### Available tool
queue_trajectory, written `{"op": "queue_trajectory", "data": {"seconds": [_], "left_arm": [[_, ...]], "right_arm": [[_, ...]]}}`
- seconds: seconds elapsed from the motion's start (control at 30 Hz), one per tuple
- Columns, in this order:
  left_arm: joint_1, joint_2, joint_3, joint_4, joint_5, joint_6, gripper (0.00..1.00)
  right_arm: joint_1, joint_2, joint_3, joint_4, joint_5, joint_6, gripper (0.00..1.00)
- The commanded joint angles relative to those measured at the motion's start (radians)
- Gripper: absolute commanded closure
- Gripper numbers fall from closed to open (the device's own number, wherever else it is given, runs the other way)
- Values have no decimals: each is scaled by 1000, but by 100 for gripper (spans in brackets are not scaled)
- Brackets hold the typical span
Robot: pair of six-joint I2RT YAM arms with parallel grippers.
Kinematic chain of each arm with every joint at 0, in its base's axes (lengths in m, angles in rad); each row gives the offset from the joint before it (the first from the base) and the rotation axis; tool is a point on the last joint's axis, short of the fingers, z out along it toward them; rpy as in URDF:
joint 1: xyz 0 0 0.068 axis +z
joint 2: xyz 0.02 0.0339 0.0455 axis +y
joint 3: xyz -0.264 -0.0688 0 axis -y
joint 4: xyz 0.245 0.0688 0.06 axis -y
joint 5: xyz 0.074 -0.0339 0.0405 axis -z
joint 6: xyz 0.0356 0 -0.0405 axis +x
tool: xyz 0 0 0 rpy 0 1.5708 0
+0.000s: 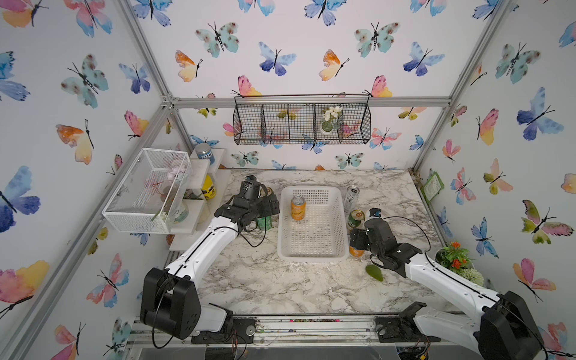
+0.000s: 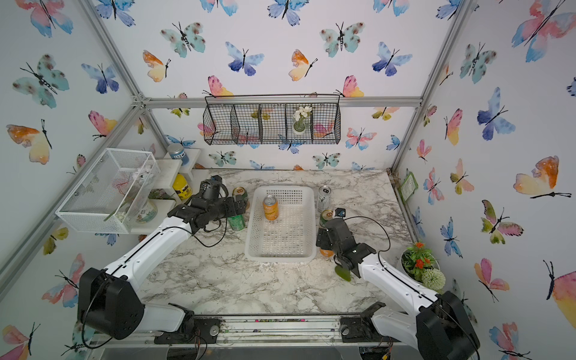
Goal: Take out the drinks from the basket
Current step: Place the drink at the center of the board, then pick up the drink from the basket.
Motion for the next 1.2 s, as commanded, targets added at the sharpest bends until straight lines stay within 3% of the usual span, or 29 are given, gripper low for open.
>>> {"op": "queue_trajectory", "data": {"seconds": [0.0, 0.13, 0.4, 0.67, 0.93, 1.17], "left_arm": [[-3, 11, 18, 8, 53, 23, 1], [-37, 29, 39, 7, 50, 38, 1], [-89, 95, 103, -19, 49, 36, 1], [-218, 313, 330, -100, -98, 82, 1], [-221, 483, 436, -109, -197, 87, 2], [-220, 576, 491, -117, -199, 90, 4]], "right_arm": [[2, -44, 45, -32, 70, 8, 16], [3, -70, 66, 15, 81, -42, 16], [3, 19, 174, 72, 68, -92, 15], [3, 62, 204, 103, 32, -90, 15], [3, 27, 189, 89, 39, -93, 15], [1, 7, 187, 85, 52, -99, 14]]}}
